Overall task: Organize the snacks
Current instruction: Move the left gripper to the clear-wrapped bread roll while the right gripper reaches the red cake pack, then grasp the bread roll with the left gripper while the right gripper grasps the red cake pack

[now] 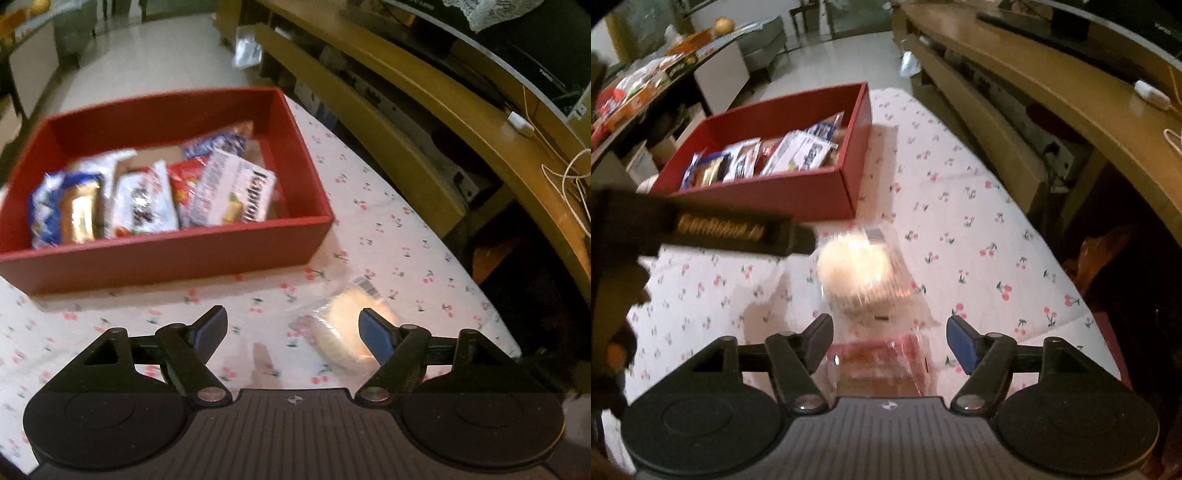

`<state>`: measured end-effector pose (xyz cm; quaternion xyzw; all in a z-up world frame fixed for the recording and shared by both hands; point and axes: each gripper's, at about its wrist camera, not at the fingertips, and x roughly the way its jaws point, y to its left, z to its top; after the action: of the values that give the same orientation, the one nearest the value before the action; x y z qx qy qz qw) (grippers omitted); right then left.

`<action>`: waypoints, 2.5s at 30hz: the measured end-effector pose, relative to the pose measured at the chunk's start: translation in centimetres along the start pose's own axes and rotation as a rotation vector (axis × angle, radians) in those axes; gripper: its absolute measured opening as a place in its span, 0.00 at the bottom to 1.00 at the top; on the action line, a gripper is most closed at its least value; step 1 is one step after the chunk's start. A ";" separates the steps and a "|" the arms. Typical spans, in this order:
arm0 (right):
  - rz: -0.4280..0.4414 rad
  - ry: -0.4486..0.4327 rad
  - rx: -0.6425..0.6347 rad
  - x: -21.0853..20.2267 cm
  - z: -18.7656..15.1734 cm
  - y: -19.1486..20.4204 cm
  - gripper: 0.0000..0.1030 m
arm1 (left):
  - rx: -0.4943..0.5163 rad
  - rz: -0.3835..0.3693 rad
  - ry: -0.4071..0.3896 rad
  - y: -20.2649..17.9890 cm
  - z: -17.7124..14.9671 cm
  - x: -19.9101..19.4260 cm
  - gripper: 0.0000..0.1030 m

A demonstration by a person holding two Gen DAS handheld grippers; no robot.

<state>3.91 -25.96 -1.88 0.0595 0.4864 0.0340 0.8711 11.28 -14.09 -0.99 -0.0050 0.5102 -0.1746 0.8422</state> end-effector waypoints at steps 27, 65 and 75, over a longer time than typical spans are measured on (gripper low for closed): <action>0.069 0.123 -0.056 2.6 -0.9 -0.9 0.72 | 0.050 0.064 0.132 -1.0 -0.7 3.5 0.64; 0.029 0.111 -0.170 3.1 -1.3 2.6 0.63 | 0.037 0.041 0.128 3.4 -4.3 -0.5 0.63; 0.051 0.035 -0.129 1.5 -0.4 3.0 0.63 | 0.017 0.031 0.072 4.0 -3.9 -2.9 0.63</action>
<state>4.38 -22.78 -2.92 0.0147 0.4968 0.0884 0.8632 7.87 -8.82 -1.12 0.0164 0.5384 -0.1660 0.8260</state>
